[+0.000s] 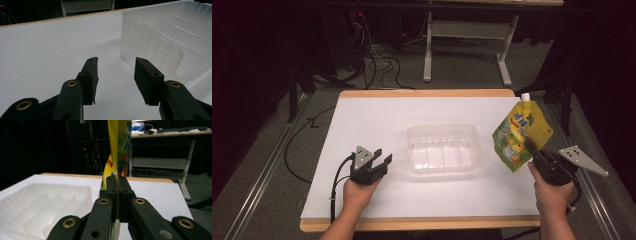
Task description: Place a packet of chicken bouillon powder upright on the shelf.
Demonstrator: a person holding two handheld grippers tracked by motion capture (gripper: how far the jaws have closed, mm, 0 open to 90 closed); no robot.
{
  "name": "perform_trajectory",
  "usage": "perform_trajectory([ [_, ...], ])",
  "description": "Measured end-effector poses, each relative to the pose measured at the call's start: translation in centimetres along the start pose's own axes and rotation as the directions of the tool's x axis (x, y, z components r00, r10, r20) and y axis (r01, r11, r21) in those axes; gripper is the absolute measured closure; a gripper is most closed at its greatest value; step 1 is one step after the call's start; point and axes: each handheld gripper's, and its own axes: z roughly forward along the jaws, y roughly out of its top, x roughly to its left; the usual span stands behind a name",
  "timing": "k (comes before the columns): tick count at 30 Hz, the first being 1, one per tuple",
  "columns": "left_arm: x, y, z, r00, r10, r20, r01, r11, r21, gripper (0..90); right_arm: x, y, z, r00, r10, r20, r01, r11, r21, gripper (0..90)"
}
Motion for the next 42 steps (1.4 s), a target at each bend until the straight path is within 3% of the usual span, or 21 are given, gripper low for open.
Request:
perform_trajectory([
  [11,-0.8,0.0,-0.3,0.9991,0.002,0.043,-0.001,0.9999,-0.016,46.2,4.5,2.7,1.7,0.9935,-0.035,-0.108,0.029,0.998,-0.057,90.0],
  [22,-1.7,0.6,-0.6,0.9942,0.000,0.108,0.007,0.9981,-0.062,38.2,7.8,2.8,4.4,0.9865,-0.054,-0.155,0.051,0.998,-0.024,90.0],
  [32,-3.5,1.0,0.3,0.9882,0.028,0.151,-0.020,0.9985,-0.051,37.5,9.5,2.2,6.1,0.9872,-0.062,-0.147,0.063,0.998,0.001,90.0],
  [39,-4.4,0.7,1.8,0.9899,0.072,0.123,-0.070,0.9974,-0.019,40.6,10.4,1.9,7.1,0.9877,-0.070,-0.140,0.073,0.997,0.013,90.0],
  [42,-4.4,0.6,2.5,0.9908,0.072,0.115,-0.072,0.9974,-0.011,43.2,10.8,1.7,7.5,0.9879,-0.070,-0.138,0.073,0.997,0.017,90.0],
])
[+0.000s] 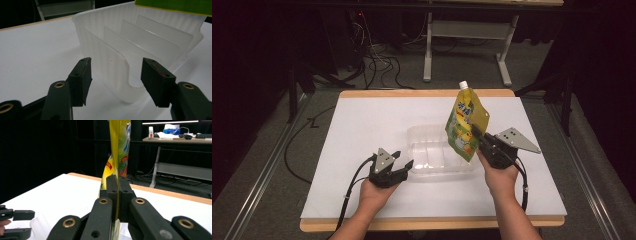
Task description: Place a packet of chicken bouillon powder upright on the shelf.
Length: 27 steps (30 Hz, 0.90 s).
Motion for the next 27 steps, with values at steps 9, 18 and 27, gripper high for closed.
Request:
perform_trajectory([
  [9,0.2,0.1,0.9,0.9996,-0.028,-0.006,0.028,0.9995,0.013,50.0,0.2,-0.4,0.8,1.0000,-0.001,0.008,0.001,1.000,0.011,90.0],
  [18,-0.3,0.0,1.6,0.9999,-0.004,-0.013,0.004,0.9993,0.036,59.1,0.6,-1.0,1.8,0.9992,0.012,0.038,-0.013,0.999,0.034,90.0],
  [27,-0.7,-0.1,1.7,0.9991,0.021,-0.037,-0.020,0.9992,0.036,66.4,0.9,-1.4,2.6,0.9986,0.005,0.053,-0.008,0.999,0.053,90.0],
])
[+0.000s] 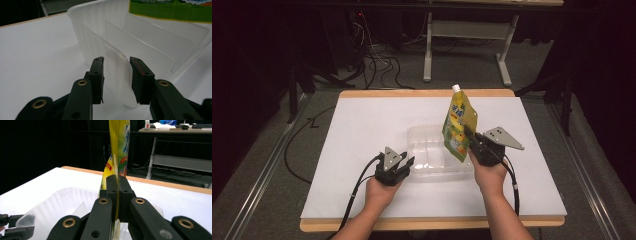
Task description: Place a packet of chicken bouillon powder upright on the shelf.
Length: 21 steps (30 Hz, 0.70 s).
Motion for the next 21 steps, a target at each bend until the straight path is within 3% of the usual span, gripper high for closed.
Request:
perform_trajectory([
  [21,-0.4,0.0,0.1,0.9996,0.017,-0.023,-0.017,0.9997,0.018,69.3,0.5,-2.0,0.7,0.9995,-0.024,0.022,0.025,0.999,-0.034,90.0],
])
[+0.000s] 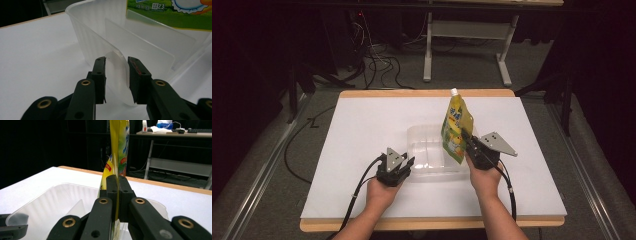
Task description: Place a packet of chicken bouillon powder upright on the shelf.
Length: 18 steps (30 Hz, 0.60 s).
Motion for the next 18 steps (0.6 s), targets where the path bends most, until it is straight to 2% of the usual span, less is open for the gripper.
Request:
perform_trajectory([
  [6,0.0,0.0,0.0,1.0000,0.001,-0.008,-0.001,1.0000,0.000,69.8,0.0,-0.8,0.0,1.0000,-0.001,-0.003,0.001,1.000,-0.011,90.0],
  [10,-0.1,0.1,0.0,1.0000,-0.001,-0.008,0.001,1.0000,0.002,70.0,-0.1,-1.3,0.1,0.9999,0.017,-0.005,-0.017,1.000,-0.016,90.0],
  [14,-0.1,0.1,0.0,1.0000,-0.002,-0.006,0.002,1.0000,0.003,70.1,0.2,-1.5,0.0,0.9999,-0.009,-0.005,0.009,1.000,-0.022,90.0],
  [18,-0.1,0.1,0.0,1.0000,-0.004,-0.005,0.004,1.0000,0.005,70.4,0.1,-1.8,0.1,0.9999,-0.011,-0.006,0.011,1.000,-0.020,90.0],
])
